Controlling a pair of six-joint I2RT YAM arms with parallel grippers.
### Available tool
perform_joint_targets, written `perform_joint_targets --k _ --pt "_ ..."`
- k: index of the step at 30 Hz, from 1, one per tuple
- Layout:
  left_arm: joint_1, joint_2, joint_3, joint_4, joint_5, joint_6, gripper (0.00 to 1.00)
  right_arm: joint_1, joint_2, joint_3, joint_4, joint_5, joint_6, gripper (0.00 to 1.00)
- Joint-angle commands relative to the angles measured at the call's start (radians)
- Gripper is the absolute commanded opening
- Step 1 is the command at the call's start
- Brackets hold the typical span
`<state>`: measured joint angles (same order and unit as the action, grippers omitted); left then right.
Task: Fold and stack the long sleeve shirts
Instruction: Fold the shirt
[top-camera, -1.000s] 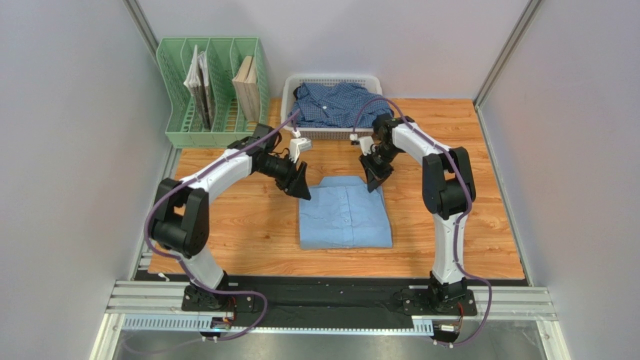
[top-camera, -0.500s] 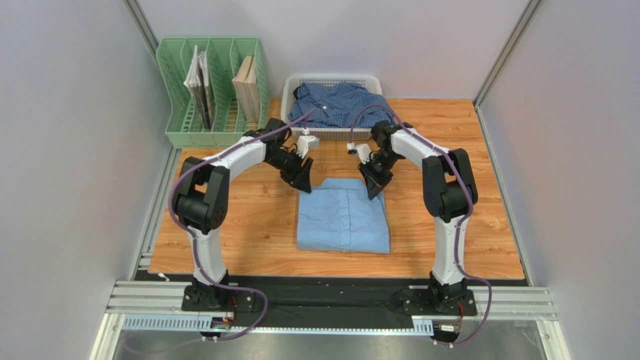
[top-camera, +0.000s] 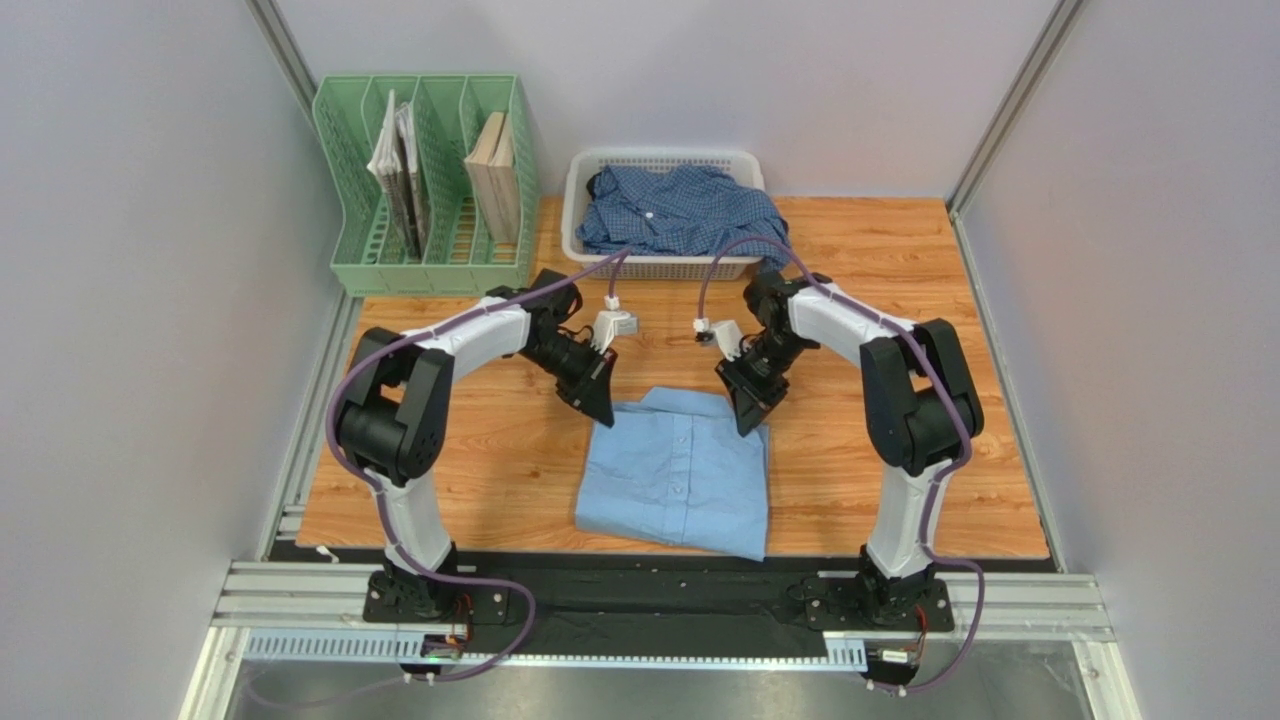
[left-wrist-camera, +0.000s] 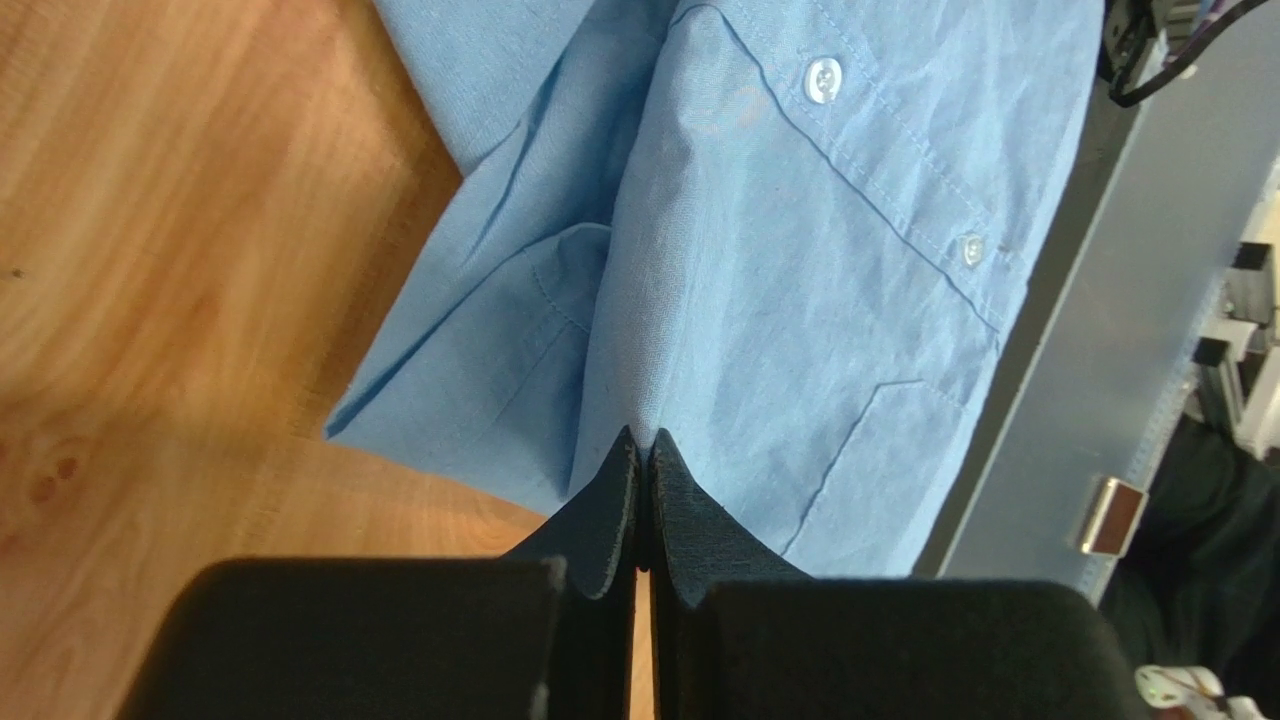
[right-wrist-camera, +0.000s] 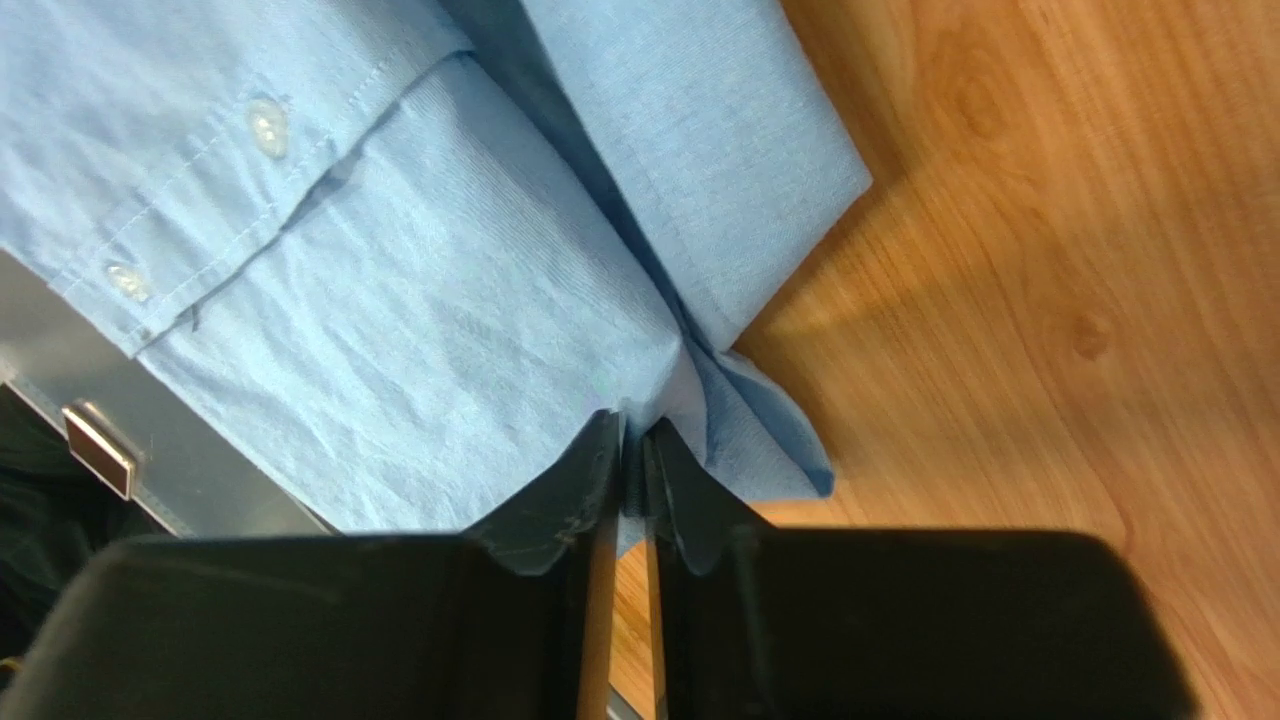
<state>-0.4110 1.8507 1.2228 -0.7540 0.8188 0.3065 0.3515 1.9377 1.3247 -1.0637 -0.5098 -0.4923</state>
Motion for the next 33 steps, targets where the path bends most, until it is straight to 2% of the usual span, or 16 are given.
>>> perform_joint_targets --k 1,2,4,7,8,11,12,15,21,28,31,32,33 --pt "0.000 -0.051 0.000 0.005 0.062 -0.012 0.00 -0.005 -0.043 0.122 -0.138 -0.025 -0.054 0.23" --pt "0.000 -0.048 0.001 0.004 0.057 -0.009 0.00 -0.012 -0.042 0.152 -0.165 -0.047 -0.057 0.35" --pt "-0.002 -0.042 0.004 0.002 0.052 0.002 0.01 -0.029 -0.059 0.206 -0.164 -0.123 -0.019 0.39" --pt "-0.002 -0.031 0.007 0.008 0.059 0.009 0.07 -0.022 -0.037 0.254 -0.098 -0.215 0.089 0.31" --pt "-0.002 -0.027 0.006 0.016 0.060 0.005 0.10 -0.014 -0.023 0.261 -0.076 -0.232 0.127 0.24" --pt "-0.002 -0.015 0.007 0.050 0.054 -0.023 0.30 0.023 0.072 0.318 -0.029 -0.282 0.224 0.19" --pt "-0.002 -0.005 0.021 0.054 0.051 -0.030 0.43 0.043 0.095 0.330 -0.019 -0.288 0.241 0.18" --pt "0.000 -0.004 0.034 0.077 0.045 -0.047 0.55 0.070 0.164 0.355 0.034 -0.266 0.288 0.15" --pt "-0.018 0.008 0.058 0.137 0.040 -0.075 0.54 0.080 0.285 0.383 0.073 -0.200 0.316 0.12" --pt "-0.041 0.065 0.089 0.127 0.017 -0.069 0.54 0.084 0.310 0.360 0.087 -0.182 0.304 0.11" --pt "-0.048 0.076 0.084 0.124 0.034 -0.057 0.44 0.087 0.316 0.355 0.084 -0.180 0.299 0.11" --pt "-0.049 0.087 0.087 0.117 0.045 -0.052 0.32 0.087 0.319 0.357 0.082 -0.182 0.294 0.11" --pt "-0.049 0.093 0.093 0.113 0.049 -0.052 0.28 0.087 0.320 0.355 0.082 -0.182 0.293 0.11"
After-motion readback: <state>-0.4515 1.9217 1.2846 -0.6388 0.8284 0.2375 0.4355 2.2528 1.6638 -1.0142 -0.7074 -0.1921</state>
